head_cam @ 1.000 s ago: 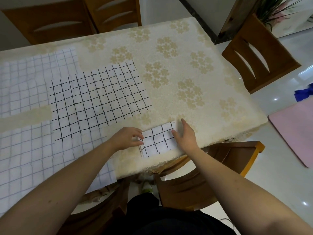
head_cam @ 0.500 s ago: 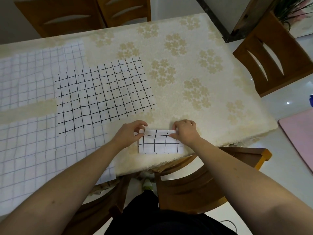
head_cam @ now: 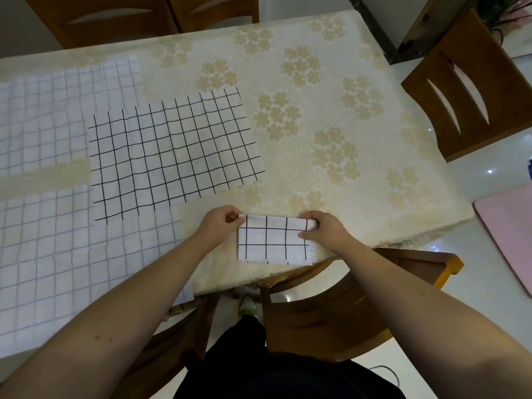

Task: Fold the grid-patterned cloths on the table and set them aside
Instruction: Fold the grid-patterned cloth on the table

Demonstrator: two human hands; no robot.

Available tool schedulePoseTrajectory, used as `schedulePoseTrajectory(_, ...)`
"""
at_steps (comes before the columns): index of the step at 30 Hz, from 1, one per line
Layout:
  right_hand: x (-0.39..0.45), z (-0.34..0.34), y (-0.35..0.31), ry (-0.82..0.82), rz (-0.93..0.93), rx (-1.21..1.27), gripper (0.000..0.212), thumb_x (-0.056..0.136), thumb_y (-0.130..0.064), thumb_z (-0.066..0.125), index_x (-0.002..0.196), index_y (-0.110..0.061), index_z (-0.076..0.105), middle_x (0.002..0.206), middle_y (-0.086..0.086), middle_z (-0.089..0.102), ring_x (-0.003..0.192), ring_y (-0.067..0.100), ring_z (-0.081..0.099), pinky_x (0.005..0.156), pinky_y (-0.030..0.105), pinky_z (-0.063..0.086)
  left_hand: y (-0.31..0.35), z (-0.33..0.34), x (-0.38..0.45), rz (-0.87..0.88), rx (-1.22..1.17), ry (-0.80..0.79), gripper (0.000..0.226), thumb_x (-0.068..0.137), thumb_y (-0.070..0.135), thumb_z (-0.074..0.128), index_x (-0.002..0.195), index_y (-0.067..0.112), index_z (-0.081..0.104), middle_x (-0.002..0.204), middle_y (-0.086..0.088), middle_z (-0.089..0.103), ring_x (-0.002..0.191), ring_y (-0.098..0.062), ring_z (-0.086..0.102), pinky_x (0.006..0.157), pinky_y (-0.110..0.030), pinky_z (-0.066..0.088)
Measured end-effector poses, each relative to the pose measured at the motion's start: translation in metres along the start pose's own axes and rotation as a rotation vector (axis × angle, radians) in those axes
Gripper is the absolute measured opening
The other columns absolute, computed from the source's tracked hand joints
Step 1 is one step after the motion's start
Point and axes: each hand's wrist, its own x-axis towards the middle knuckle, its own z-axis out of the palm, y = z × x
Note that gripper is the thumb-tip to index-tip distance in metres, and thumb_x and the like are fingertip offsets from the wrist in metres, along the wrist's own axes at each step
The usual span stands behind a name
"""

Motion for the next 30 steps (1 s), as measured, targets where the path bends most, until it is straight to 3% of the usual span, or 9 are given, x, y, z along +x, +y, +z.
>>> schedulePoseTrajectory(5,-0.011,0.004,0.008,0.048,0.113,0.063,0.042,0.085,-0.040,0.071,0.112,-0.008,0.067,0.098,0.008,0.067,0.093,0.026,0.063,0.077,0.027,0.043,0.003,-0.002,-0.004,-0.098,-0.301,-0.044,0.007,0.095,0.021,0.061,0.102,0.020,0.061,0.100,-0.009,0.071,0.093,-0.025,0.067,0.084,-0.037,0.058)
schedulePoseTrajectory(8,-0.018,0.009,0.001,0.076,0.119,0.137,0.044,0.089,-0.047,0.063,0.083,-0.004,0.057,0.078,0.014,0.058,0.071,0.024,0.054,0.064,0.029,0.038,0.009,-0.001,-0.011,-0.160,-0.468,-0.061,0.006,0.100,0.021,0.053,0.102,0.027,0.055,0.098,-0.016,0.069,0.081,-0.031,0.067,0.076,-0.044,0.058)
schedulePoseTrajectory(10,-0.027,0.011,-0.007,0.097,0.108,0.249,0.038,0.093,-0.044,0.059,0.079,-0.010,0.050,0.076,0.010,0.055,0.071,0.020,0.052,0.064,0.028,0.040,0.012,-0.001,-0.014,-0.189,-0.529,-0.057,0.007,0.101,0.023,0.051,0.102,0.030,0.054,0.091,-0.015,0.066,0.074,-0.028,0.061,0.069,-0.042,0.055)
schedulePoseTrajectory(14,-0.043,0.014,-0.018,0.079,0.096,0.507,0.024,0.097,-0.046,0.054,0.098,-0.026,0.066,0.095,-0.008,0.072,0.093,0.015,0.068,0.081,0.026,0.051,0.024,-0.003,-0.019,-0.233,-0.636,-0.057,0.012,0.102,0.025,0.049,0.113,0.025,0.054,0.095,-0.013,0.068,0.077,-0.026,0.065,0.069,-0.041,0.055)
schedulePoseTrajectory(16,-0.049,0.014,-0.025,0.076,0.131,0.555,0.040,0.093,-0.055,0.053,0.115,-0.024,0.065,0.114,-0.009,0.069,0.110,0.015,0.062,0.098,0.033,0.046,0.031,-0.006,-0.023,-0.229,-0.678,-0.068,0.019,0.102,0.026,0.049,0.119,0.020,0.054,0.104,-0.014,0.069,0.083,-0.024,0.068,0.067,-0.037,0.055)
schedulePoseTrajectory(18,-0.054,0.015,-0.030,0.126,0.161,0.600,0.054,0.085,-0.063,0.057,0.116,-0.019,0.068,0.116,-0.003,0.070,0.111,0.020,0.063,0.104,0.043,0.046,0.040,-0.009,-0.029,-0.208,-0.709,-0.077,0.019,0.103,0.027,0.047,0.118,0.019,0.055,0.105,-0.011,0.068,0.084,-0.021,0.067,0.067,-0.036,0.055)
schedulePoseTrajectory(22,-0.074,0.010,-0.040,0.243,0.149,0.722,0.024,0.095,-0.035,0.060,0.101,-0.015,0.073,0.099,0.008,0.076,0.091,0.028,0.073,0.087,0.053,0.057,0.058,-0.019,-0.046,-0.218,-0.746,-0.134,0.025,0.102,0.035,0.046,0.117,0.019,0.057,0.103,-0.006,0.069,0.086,-0.021,0.068,0.069,-0.036,0.055)
schedulePoseTrajectory(27,-0.109,0.004,-0.042,0.375,0.115,0.848,0.016,0.098,-0.024,0.058,0.107,-0.015,0.068,0.099,0.004,0.076,0.084,0.021,0.074,0.071,0.036,0.061,0.066,-0.024,-0.072,-0.185,-0.641,-0.348,0.024,0.098,0.030,0.056,0.118,0.018,0.062,0.111,-0.005,0.071,0.096,-0.022,0.071,0.077,-0.039,0.060)
schedulePoseTrajectory(30,-0.134,0.002,-0.035,0.393,0.106,0.879,0.022,0.097,-0.019,0.060,0.116,-0.012,0.067,0.104,0.005,0.075,0.092,0.023,0.073,0.081,0.041,0.060,0.079,-0.021,-0.082,-0.105,-0.605,-0.341,0.018,0.098,0.024,0.057,0.114,0.020,0.063,0.111,-0.002,0.070,0.097,-0.020,0.070,0.075,-0.035,0.061)
